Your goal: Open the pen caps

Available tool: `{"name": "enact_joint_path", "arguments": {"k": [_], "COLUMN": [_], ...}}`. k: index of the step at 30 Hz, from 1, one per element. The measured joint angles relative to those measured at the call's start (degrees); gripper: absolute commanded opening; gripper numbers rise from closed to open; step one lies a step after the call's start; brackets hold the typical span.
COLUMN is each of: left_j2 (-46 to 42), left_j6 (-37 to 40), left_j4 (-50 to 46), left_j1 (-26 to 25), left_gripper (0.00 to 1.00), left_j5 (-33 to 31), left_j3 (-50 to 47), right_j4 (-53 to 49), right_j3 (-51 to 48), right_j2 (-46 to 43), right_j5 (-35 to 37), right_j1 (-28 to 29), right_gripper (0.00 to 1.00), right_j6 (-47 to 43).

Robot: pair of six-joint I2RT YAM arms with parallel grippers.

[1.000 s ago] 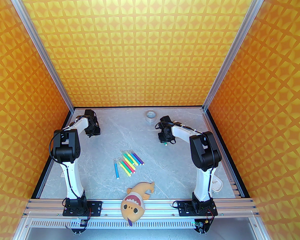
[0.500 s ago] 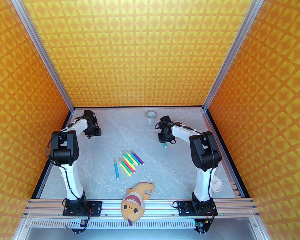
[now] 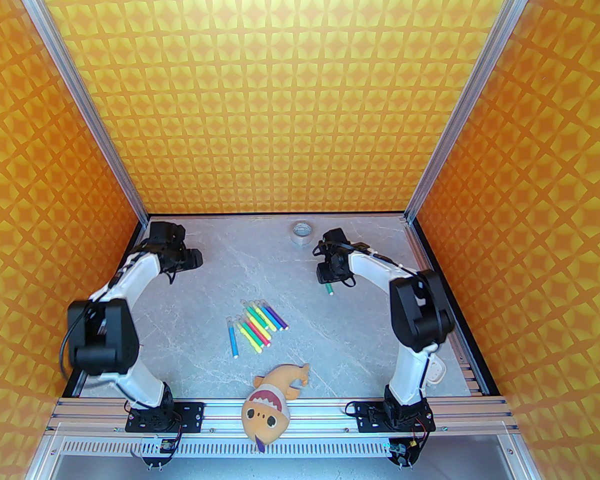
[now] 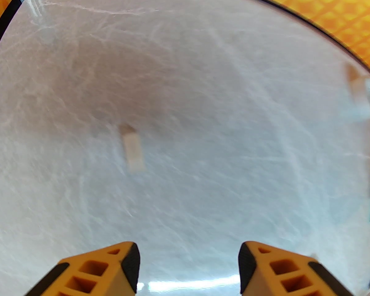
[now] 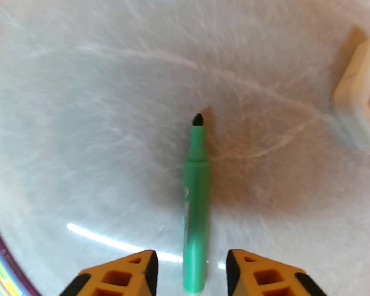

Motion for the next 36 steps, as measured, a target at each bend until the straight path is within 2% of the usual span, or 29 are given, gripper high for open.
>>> {"name": "enact_joint_path", "arguments": {"k": [8,14,20,26,36], "left_j2": [-12.7,-22.2,-32.1,-35.6,-36.9], "left_j6": [-1.9,-3.1,-4.8,-6.5,-7.8], "left_j4": [8.9,16.4,22.0,25.7,27.5], "left_j1": [-0.6,-2.9,-3.8,-3.8,-3.8], "left_gripper": [0.69,0.81,0.9,0.94,0.95], "left_j5": [9.2,11.6,12.6,12.8,12.8], "left_j3": [-14.7,-23.6,-30.0,-33.1,-34.2], "right_j4": [-1.9,-4.0,-7.0,-8.6,-11.0], "right_j3": [-1.8,-2.1,-1.4,1.3,7.0], "right_j2": [-5.4,-5.5,-4.9,-0.3,6.2], "right_j5": [-5.0,-10.6,-13.4,-14.6,-15.4], "right_j1": [7.5,14.1,18.1,20.3,22.4], "right_gripper": [0.55,0.55,0.52,0.46,0.45], "right_j6": [-2.5,-4.3,-6.1,-6.7,-6.9]}}
